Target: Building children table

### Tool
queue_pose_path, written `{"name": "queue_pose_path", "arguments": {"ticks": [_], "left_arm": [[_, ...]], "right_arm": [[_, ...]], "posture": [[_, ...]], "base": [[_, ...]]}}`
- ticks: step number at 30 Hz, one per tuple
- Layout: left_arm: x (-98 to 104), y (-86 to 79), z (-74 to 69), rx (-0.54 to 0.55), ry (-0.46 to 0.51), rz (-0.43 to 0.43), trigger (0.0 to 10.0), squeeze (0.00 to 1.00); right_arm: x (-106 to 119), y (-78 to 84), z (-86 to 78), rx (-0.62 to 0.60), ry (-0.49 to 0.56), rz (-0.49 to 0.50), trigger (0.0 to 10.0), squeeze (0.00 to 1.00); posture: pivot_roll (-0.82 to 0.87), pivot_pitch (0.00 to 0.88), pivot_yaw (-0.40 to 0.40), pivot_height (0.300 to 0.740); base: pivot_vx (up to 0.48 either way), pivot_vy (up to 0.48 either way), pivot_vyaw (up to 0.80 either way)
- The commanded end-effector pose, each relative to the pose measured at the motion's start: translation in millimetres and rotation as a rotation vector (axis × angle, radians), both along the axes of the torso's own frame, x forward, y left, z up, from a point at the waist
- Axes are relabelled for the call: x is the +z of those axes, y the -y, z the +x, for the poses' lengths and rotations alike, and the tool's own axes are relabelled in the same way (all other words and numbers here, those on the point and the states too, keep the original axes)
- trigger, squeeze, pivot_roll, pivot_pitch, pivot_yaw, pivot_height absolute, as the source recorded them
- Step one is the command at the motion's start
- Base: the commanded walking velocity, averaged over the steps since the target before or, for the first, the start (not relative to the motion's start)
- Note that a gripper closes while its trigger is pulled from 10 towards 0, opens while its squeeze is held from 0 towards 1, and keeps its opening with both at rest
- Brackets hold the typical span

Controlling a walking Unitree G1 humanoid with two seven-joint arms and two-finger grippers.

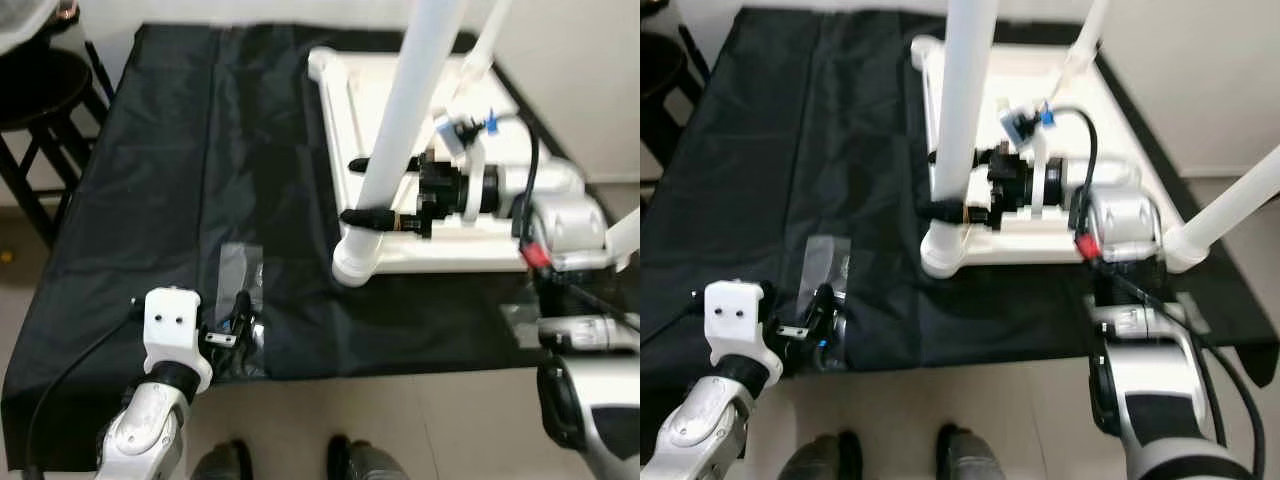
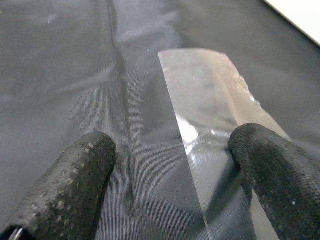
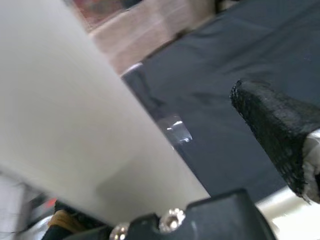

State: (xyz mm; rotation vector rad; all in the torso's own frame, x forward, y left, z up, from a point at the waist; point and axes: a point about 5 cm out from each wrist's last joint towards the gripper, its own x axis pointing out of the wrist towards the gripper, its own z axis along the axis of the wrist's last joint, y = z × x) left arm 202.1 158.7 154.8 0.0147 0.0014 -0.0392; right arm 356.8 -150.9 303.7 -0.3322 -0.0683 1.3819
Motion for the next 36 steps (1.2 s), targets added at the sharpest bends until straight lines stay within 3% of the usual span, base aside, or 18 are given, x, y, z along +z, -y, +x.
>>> {"name": "queue_pose_path", "arguments": {"ticks": [1,2,3,15,18,19,21,22,24,26,27,28,29,30,31,33,35,36], "left_arm": [[-1,1.0,-3.2,-0.002,-0.020,0.002,10.0,0.00],[0,0.8,-4.9,0.000,-0.019,0.004,10.0,0.00],[1,0.5,-6.7,0.002,-0.018,0.005,10.0,0.00],[4,0.9,-11.2,0.003,-0.029,0.010,10.0,0.00],[3,2.2,-9.4,0.004,-0.038,0.006,10.0,0.00],[2,2.8,-7.5,0.005,-0.038,0.002,10.0,0.00],[-2,3.1,-1.7,0.008,-0.041,-0.002,10.0,0.00],[-2,3.1,-1.7,0.008,-0.041,-0.002,10.0,0.00],[-8,2.1,5.0,0.009,-0.049,-0.002,10.0,0.00],[-8,2.1,5.0,0.009,-0.049,-0.002,10.0,0.00],[-14,1.4,10.4,0.006,-0.057,-0.008,10.0,0.00],[-20,1.1,18.6,0.000,-0.066,-0.013,10.0,0.00],[-24,1.1,24.0,-0.004,-0.072,-0.016,10.0,0.00],[-24,1.1,24.0,-0.004,-0.072,-0.016,10.0,0.00],[-27,0.8,29.8,-0.006,-0.075,-0.017,10.0,0.00],[-27,0.8,29.8,-0.006,-0.075,-0.017,10.0,0.00],[-31,0.5,37.5,-0.004,-0.077,-0.015,10.0,0.00],[-31,0.5,37.5,-0.004,-0.077,-0.015,10.0,0.00]], "right_arm": [[9,1.7,0.1,0.020,0.031,0.019,10.0,0.00],[15,1.9,0.2,0.043,0.034,0.030,3.4,0.00],[20,2.6,-0.2,0.068,0.030,0.040,0.0,0.00],[22,9.1,-6.7,0.161,-0.002,0.037,0.0,0.00],[1,8.8,-7.2,0.044,-0.048,0.081,0.0,0.00],[-19,3.7,-12.3,-0.075,-0.095,0.155,0.0,0.00],[-73,-6.8,-38.7,-0.325,-0.236,0.254,0.0,0.00],[-73,-6.8,-38.7,-0.325,-0.236,0.254,0.0,0.00],[-114,-13.7,-60.6,-0.580,-0.367,0.295,0.0,0.00],[-114,-13.7,-60.6,-0.580,-0.367,0.295,0.0,0.00],[-140,1.4,-71.2,-0.958,-0.386,0.271,0.0,0.00],[-161,6.1,-84.8,-1.195,-0.400,0.232,0.0,0.00],[-172,8.8,-93.8,-1.330,-0.397,0.199,0.0,0.00],[-172,8.8,-93.8,-1.330,-0.397,0.199,0.0,0.00],[-173,-2.9,-91.3,-1.335,-0.401,0.204,0.0,0.00],[-173,-2.9,-91.3,-1.335,-0.401,0.204,0.0,0.00],[-164,-27.0,-79.0,-1.208,-0.403,0.226,0.0,0.00],[-164,-27.0,-79.0,-1.208,-0.403,0.226,0.0,0.00]], "posture": [[0.09,0.340,-0.093,0.740],[0.10,0.348,-0.095,0.740],[0.10,0.357,-0.096,0.740],[0.07,0.351,-0.100,0.740],[0.04,0.334,-0.117,0.740],[0.03,0.318,-0.123,0.740],[0.01,0.287,-0.115,0.740],[0.01,0.287,-0.115,0.740],[-0.01,0.257,-0.111,0.740],[-0.01,0.257,-0.111,0.740],[-0.02,0.207,-0.126,0.740],[-0.01,0.157,-0.129,0.740],[-0.01,0.157,-0.129,0.740],[-0.01,0.157,-0.129,0.740],[-0.04,0.138,-0.113,0.740],[-0.04,0.138,-0.113,0.740],[-0.03,0.101,-0.120,0.740],[-0.03,0.101,-0.120,0.740]], "base": [[0.000,0.000,0.00],[0.000,0.000,0.00],[0.000,0.000,0.00],[0.000,0.000,0.00],[0.000,0.000,0.00],[0.000,0.000,0.00],[0.000,0.000,0.00],[0.000,0.000,0.00],[0.000,0.000,0.00],[0.000,0.000,0.00],[0.000,0.000,0.00],[0.000,0.000,0.00],[0.000,0.000,0.00],[0.000,0.000,0.00],[0.000,0.000,0.00],[0.000,0.000,0.00],[0.000,0.000,0.00],[0.000,0.000,0.00]]}}
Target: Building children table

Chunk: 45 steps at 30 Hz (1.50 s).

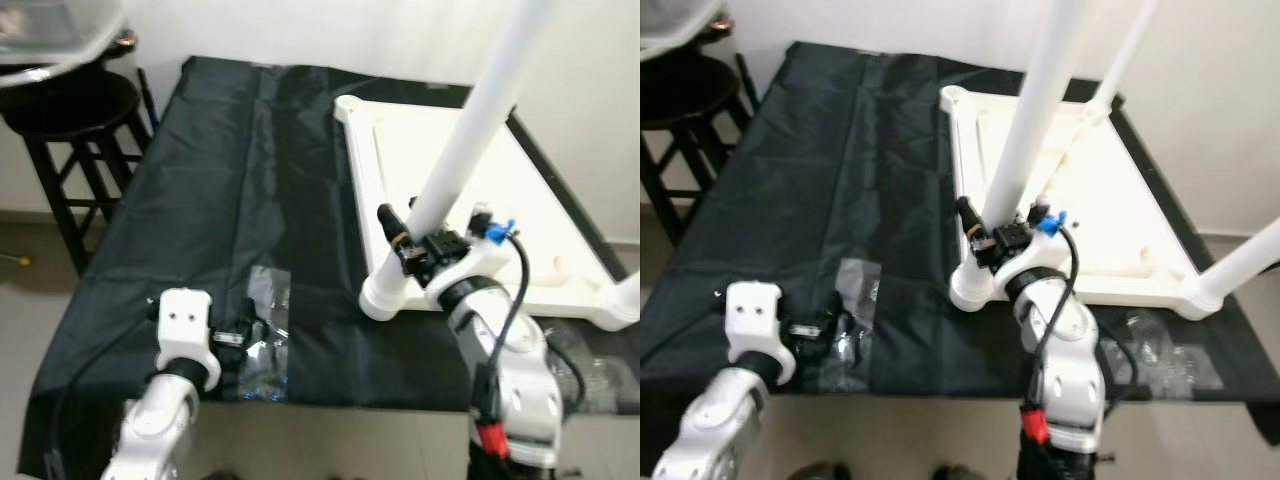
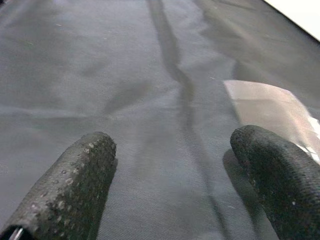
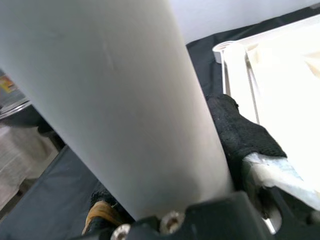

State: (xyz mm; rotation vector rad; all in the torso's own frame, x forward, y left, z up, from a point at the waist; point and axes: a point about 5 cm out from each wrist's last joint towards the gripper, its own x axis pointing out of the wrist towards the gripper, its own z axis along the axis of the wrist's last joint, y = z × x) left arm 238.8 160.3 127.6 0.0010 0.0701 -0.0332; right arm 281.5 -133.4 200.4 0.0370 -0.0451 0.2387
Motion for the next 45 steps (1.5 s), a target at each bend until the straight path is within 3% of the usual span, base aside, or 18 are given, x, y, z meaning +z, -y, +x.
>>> {"name": "queue_pose_path", "arguments": {"ticks": [1,2,8,9,10,11,12,14,20,27,28,29,30,34,35,36,37,45], "left_arm": [[-4,2.0,4.0,-0.008,-0.009,-0.003,10.0,0.00],[-5,1.8,5.3,-0.007,-0.009,-0.002,10.0,0.00],[-2,1.5,2.0,-0.006,-0.002,-0.002,10.0,0.00],[-1,1.9,0.6,-0.009,0.003,-0.003,10.0,0.00],[-1,1.9,0.6,-0.009,0.003,-0.003,10.0,0.00],[2,2.4,-3.5,-0.012,0.008,-0.003,10.0,0.00],[2,2.4,-3.5,-0.012,0.008,-0.003,10.0,0.00],[8,3.3,-13.6,-0.017,0.022,-0.003,10.0,0.00],[16,4.9,-27.2,-0.028,0.032,0.001,10.0,0.00],[22,5.3,-37.5,-0.030,0.034,0.005,10.0,0.00],[23,5.4,-39.6,-0.029,0.033,0.006,10.0,0.00],[23,5.4,-39.6,-0.029,0.033,0.006,10.0,0.00],[25,5.5,-41.7,-0.027,0.034,0.008,10.0,0.00],[29,5.8,-46.0,-0.024,0.032,0.013,10.0,0.00],[31,5.9,-47.6,-0.022,0.032,0.014,10.0,0.00],[31,5.9,-47.6,-0.022,0.032,0.014,10.0,0.00],[33,6.0,-50.2,-0.020,0.032,0.016,10.0,0.00],[35,5.2,-50.7,-0.017,0.029,0.016,10.0,0.00]], "right_arm": [[-56,-18.6,1.5,0.055,-0.315,0.025,0.0,0.00],[-54,-24.5,4.8,0.127,-0.319,-0.009,10.0,0.00],[-41,-25.2,7.8,0.246,-0.252,-0.144,10.0,0.05],[-31,-26.6,9.3,0.367,-0.185,-0.199,10.0,0.65],[-31,-26.6,9.3,0.367,-0.185,-0.199,10.0,0.65],[-17,-19.8,16.4,0.482,-0.116,-0.222,10.0,1.00],[-17,-19.8,16.4,0.482,-0.116,-0.222,10.0,1.00],[11,-1.9,26.7,0.685,-0.002,-0.258,10.0,1.00],[43,18.6,40.3,0.927,0.063,-0.309,10.0,1.00],[74,28.6,47.2,1.144,0.064,-0.336,10.0,1.00],[81,30.8,50.9,1.167,0.078,-0.347,10.0,0.79],[81,30.8,50.9,1.167,0.078,-0.347,10.0,0.79],[90,32.3,54.7,1.200,0.094,-0.350,10.0,0.02],[106,31.9,63.8,1.249,0.134,-0.359,10.0,0.00],[112,29.1,67.8,1.265,0.150,-0.371,8.7,0.00],[112,29.1,67.8,1.265,0.150,-0.371,8.7,0.00],[123,23.9,70.4,1.295,0.170,-0.386,0.0,0.00],[138,24.6,65.6,1.325,0.197,-0.407,0.0,0.00]], "posture": [[-0.03,0.104,-0.110,0.740],[-0.03,0.108,-0.103,0.740],[-0.02,0.138,-0.097,0.740],[-0.02,0.147,-0.094,0.740],[-0.02,0.147,-0.094,0.740],[0.00,0.185,-0.093,0.740],[0.00,0.185,-0.093,0.740],[0.03,0.240,-0.080,0.740],[0.07,0.292,-0.070,0.740],[0.08,0.320,-0.075,0.740],[0.09,0.329,-0.079,0.740],[0.09,0.329,-0.079,0.740],[0.09,0.339,-0.081,0.740],[0.11,0.358,-0.083,0.740],[0.11,0.358,-0.083,0.740],[0.11,0.358,-0.083,0.740],[0.12,0.370,-0.083,0.740],[0.10,0.369,-0.079,0.740]], "base": [[0.000,0.000,0.00],[0.000,0.000,0.00],[0.000,0.000,0.00],[0.000,0.000,0.00],[0.000,0.000,0.00],[0.000,0.000,0.00],[0.000,0.000,0.00],[0.000,0.000,0.00],[0.000,0.000,0.00],[0.000,0.000,0.00],[0.000,0.000,0.00],[0.000,0.000,0.00],[0.000,0.000,0.00],[0.000,0.000,0.00],[0.000,0.000,0.00],[0.000,0.000,0.00],[0.000,0.000,0.00],[0.000,0.000,0.00]]}}
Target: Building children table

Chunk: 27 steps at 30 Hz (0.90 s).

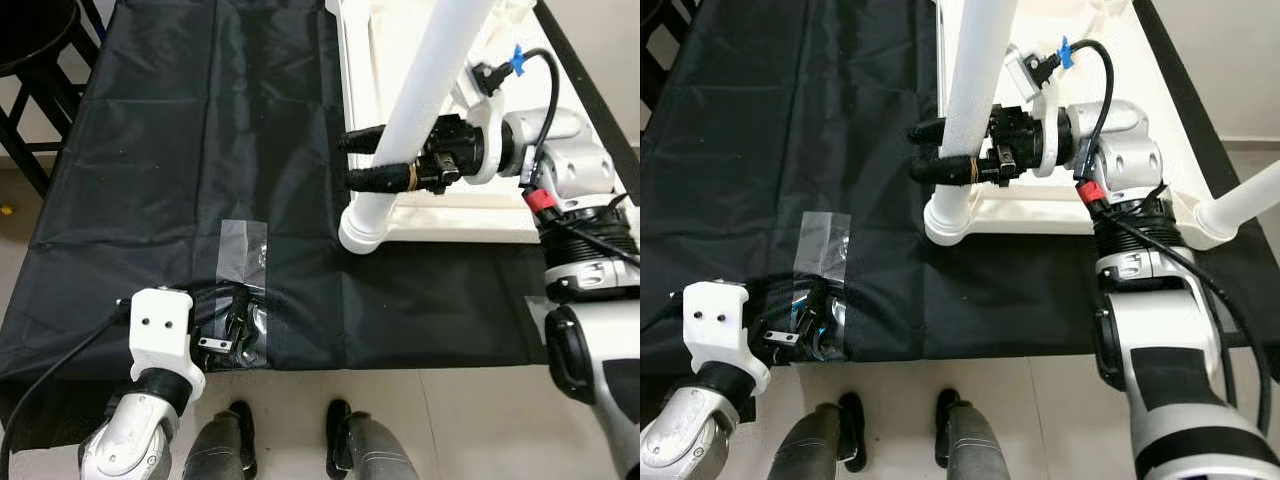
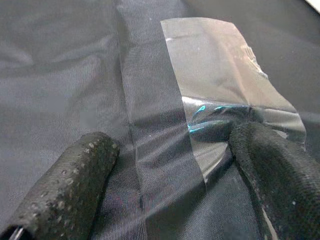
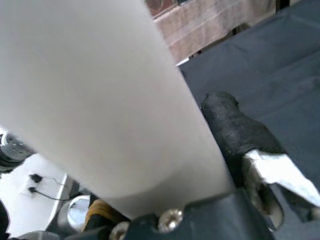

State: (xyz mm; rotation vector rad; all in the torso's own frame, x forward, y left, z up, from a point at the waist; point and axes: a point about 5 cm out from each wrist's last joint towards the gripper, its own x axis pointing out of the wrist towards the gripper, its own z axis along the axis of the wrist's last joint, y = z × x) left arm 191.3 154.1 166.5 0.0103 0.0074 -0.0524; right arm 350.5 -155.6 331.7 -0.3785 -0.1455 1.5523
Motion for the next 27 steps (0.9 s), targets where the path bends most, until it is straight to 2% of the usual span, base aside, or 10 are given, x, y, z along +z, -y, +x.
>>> {"name": "queue_pose_path", "arguments": {"ticks": [1,8,10,13,19,20,22,24,25,27], "left_arm": [[-4,-1.1,-3.2,0.003,-0.034,0.009,10.0,0.00],[-8,-0.3,2.3,0.007,-0.040,0.002,10.0,0.00],[-16,-1.5,8.9,0.021,-0.047,-0.004,10.0,0.00],[-22,-2.2,14.9,0.027,-0.052,-0.007,10.0,0.00],[-39,-1.8,37.3,0.017,-0.075,-0.027,10.0,0.00],[-41,-2.2,41.0,0.015,-0.076,-0.029,10.0,0.00],[-42,-2.8,43.0,0.015,-0.076,-0.030,10.0,0.00],[-41,-2.6,44.2,0.016,-0.073,-0.028,10.0,0.00],[-39,-1.9,44.3,0.016,-0.069,-0.027,10.0,0.00],[-36,-1.0,42.5,0.015,-0.061,-0.028,10.0,0.00]], "right_arm": [[7,2.4,-3.4,0.022,0.010,0.010,0.0,0.00],[-13,3.2,-10.8,-0.125,-0.026,0.046,0.0,0.00],[-133,-24.3,-45.0,-1.014,-0.225,0.199,0.0,0.00],[-178,-29.6,-81.5,-1.272,-0.287,0.147,0.0,0.00],[-187,-52.2,-60.3,-1.283,-0.283,0.178,0.0,0.00],[-183,-53.8,-51.1,-1.265,-0.290,0.170,6.6,0.00],[-182,-53.5,-48.5,-1.258,-0.299,0.163,10.0,0.00],[-179,-51.9,-49.1,-1.207,-0.289,0.131,10.0,0.00],[-171,-41.1,-47.3,-1.176,-0.272,0.152,10.0,0.91],[-146,-26.9,-44.1,-1.081,-0.216,0.188,10.0,1.00]], "posture": [[0.10,0.369,-0.079,0.740],[0.01,0.329,-0.154,0.740],[-0.01,0.273,-0.177,0.740],[-0.04,0.242,-0.151,0.740],[-0.04,0.138,-0.138,0.740],[-0.04,0.133,-0.138,0.740],[-0.05,0.132,-0.134,0.740],[-0.05,0.132,-0.126,0.740],[-0.06,0.150,-0.122,0.740],[-0.05,0.175,-0.117,0.740]], "base": [[0.000,0.000,0.00],[0.000,0.000,0.00],[0.000,0.000,0.00],[0.000,0.000,0.00],[0.000,0.000,0.00],[0.000,0.000,0.00],[0.000,0.000,0.00],[0.000,0.000,0.00],[0.000,0.000,0.00],[0.000,0.000,0.00]]}}
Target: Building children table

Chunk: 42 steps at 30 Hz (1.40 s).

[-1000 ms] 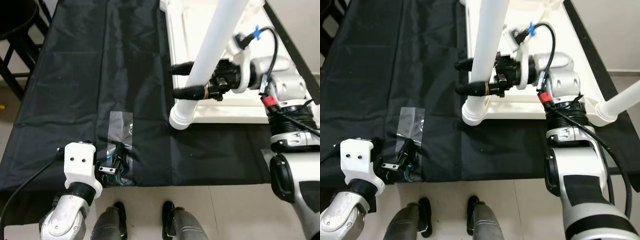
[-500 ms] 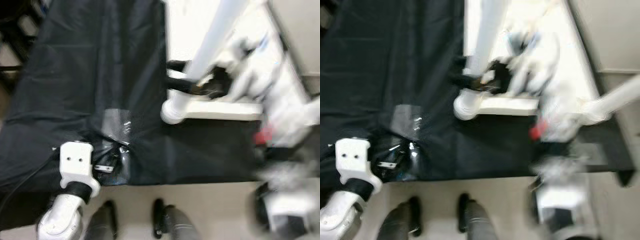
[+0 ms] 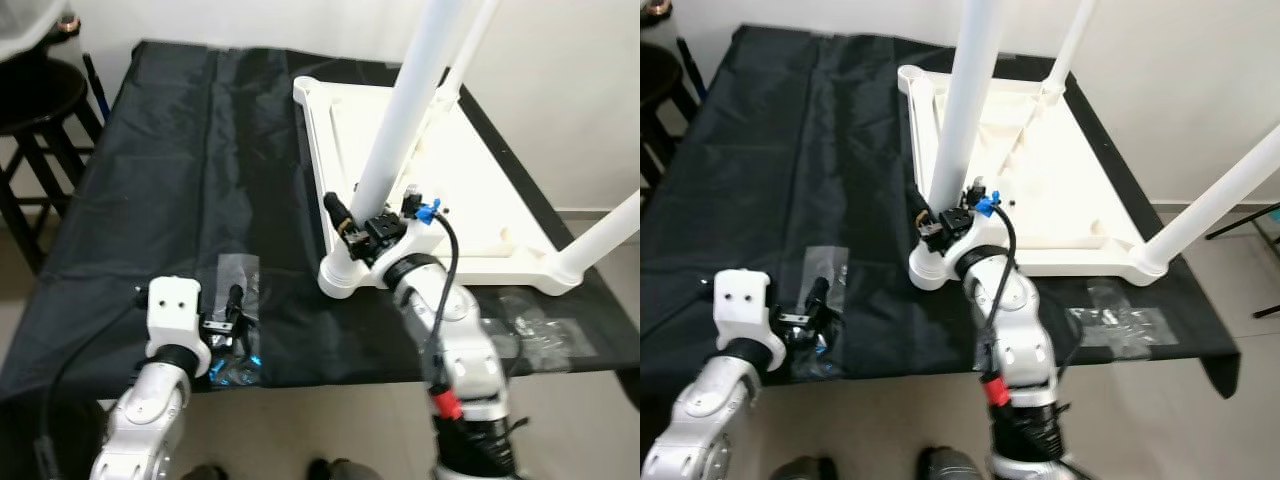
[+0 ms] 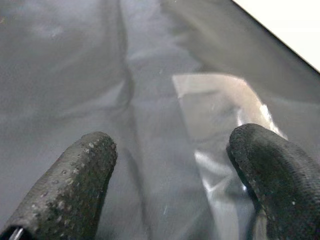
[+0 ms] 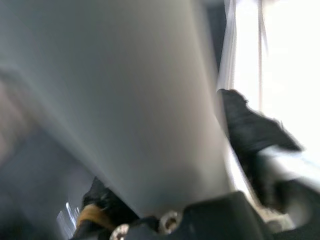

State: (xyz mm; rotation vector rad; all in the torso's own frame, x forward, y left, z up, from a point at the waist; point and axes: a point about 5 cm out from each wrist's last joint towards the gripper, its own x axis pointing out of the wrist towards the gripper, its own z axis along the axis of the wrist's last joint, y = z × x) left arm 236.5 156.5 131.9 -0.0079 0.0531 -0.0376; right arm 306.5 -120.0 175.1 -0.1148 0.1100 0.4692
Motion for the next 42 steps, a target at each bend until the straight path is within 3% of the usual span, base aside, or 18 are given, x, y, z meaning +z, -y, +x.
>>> {"name": "queue_pose_path", "arguments": {"ticks": [1,4,5,7,9,10,12,13,16,17,19,20,30,36,37,38,39,42], "left_arm": [[-2,1.4,-2.7,0.000,-0.014,-0.011,10.0,0.00],[1,2.6,-5.4,-0.003,-0.001,-0.012,10.0,0.00],[4,3.7,-8.5,-0.004,0.007,-0.014,10.0,0.00],[4,3.7,-8.5,-0.004,0.007,-0.014,10.0,0.00],[8,5.1,-13.7,-0.006,0.023,-0.015,10.0,0.00],[8,5.1,-13.7,-0.006,0.023,-0.015,10.0,0.00],[15,6.3,-24.0,-0.007,0.035,-0.015,10.0,0.00],[18,6.5,-28.9,-0.007,0.037,-0.014,10.0,0.00],[20,6.4,-32.8,-0.008,0.038,-0.013,10.0,0.00],[22,6.0,-36.6,-0.008,0.036,-0.012,10.0,0.00],[24,5.3,-42.9,-0.010,0.031,-0.011,10.0,0.00],[25,4.8,-45.5,-0.011,0.028,-0.009,10.0,0.00],[30,2.7,-52.0,-0.008,0.021,0.005,10.0,0.00],[30,4.7,-49.4,-0.007,0.016,-0.001,10.0,0.00],[29,6.0,-48.5,-0.006,0.015,-0.004,10.0,0.00],[26,5.6,-45.7,0.002,0.015,-0.007,10.0,0.00],[23,5.0,-43.8,0.007,0.014,-0.008,10.0,0.00],[23,5.0,-43.8,0.007,0.014,-0.008,10.0,0.00]], "right_arm": [[11,8.7,-0.1,0.025,0.018,0.033,10.0,1.00],[37,16.2,0.8,0.145,0.107,0.056,10.0,1.00],[54,23.0,1.7,0.293,0.166,0.026,10.0,1.00],[54,23.0,1.7,0.293,0.166,0.026,10.0,1.00],[75,36.0,6.2,0.520,0.212,-0.037,10.0,1.00],[75,36.0,6.2,0.520,0.212,-0.037,10.0,1.00],[96,49.1,16.8,0.688,0.188,-0.061,10.0,1.00],[106,52.0,22.4,0.756,0.177,-0.065,10.0,0.53],[112,53.4,24.8,0.797,0.170,-0.066,10.0,0.53],[123,53.2,32.2,0.823,0.185,-0.041,10.0,0.00],[139,51.7,40.3,0.857,0.219,-0.014,10.0,0.00],[146,51.5,43.5,0.881,0.233,-0.008,0.3,0.00],[168,55.9,42.0,1.024,0.246,-0.028,0.0,0.00],[152,67.6,39.4,0.898,0.220,-0.088,0.0,0.00],[131,67.4,28.0,0.760,0.189,-0.025,0.0,0.00],[87,56.5,18.3,0.360,0.166,-0.014,0.0,0.00],[62,62.2,1.9,0.017,0.153,0.001,0.0,0.00],[62,62.2,1.9,0.017,0.153,0.001,0.0,0.00]], "posture": [[-0.05,0.175,-0.117,0.740],[-0.05,0.195,-0.121,0.740],[-0.03,0.228,-0.122,0.740],[-0.03,0.228,-0.122,0.740],[-0.01,0.257,-0.123,0.740],[-0.01,0.257,-0.123,0.740],[0.02,0.308,-0.115,0.740],[0.03,0.318,-0.113,0.740],[0.03,0.327,-0.111,0.740],[0.05,0.339,-0.105,0.740],[0.07,0.351,-0.104,0.740],[0.08,0.359,-0.102,0.740],[0.09,0.382,-0.091,0.740],[0.00,0.365,-0.127,0.740],[-0.01,0.353,-0.180,0.740],[-0.01,0.301,-0.211,0.740],[-0.01,0.301,-0.211,0.740],[-0.01,0.301,-0.211,0.740]], "base": [[0.000,0.000,0.00],[0.000,0.000,0.00],[0.000,0.000,0.00],[0.000,0.000,0.00],[0.000,0.000,0.00],[0.000,0.000,0.00],[0.000,0.000,0.00],[0.000,0.000,0.00],[0.000,0.000,0.00],[0.000,0.000,0.00],[0.000,0.000,0.00],[0.000,0.000,0.00],[0.000,0.000,0.00],[0.000,0.000,0.00],[0.000,0.000,0.00],[0.000,0.000,0.00],[0.000,0.000,0.00],[0.000,0.000,0.00]]}}
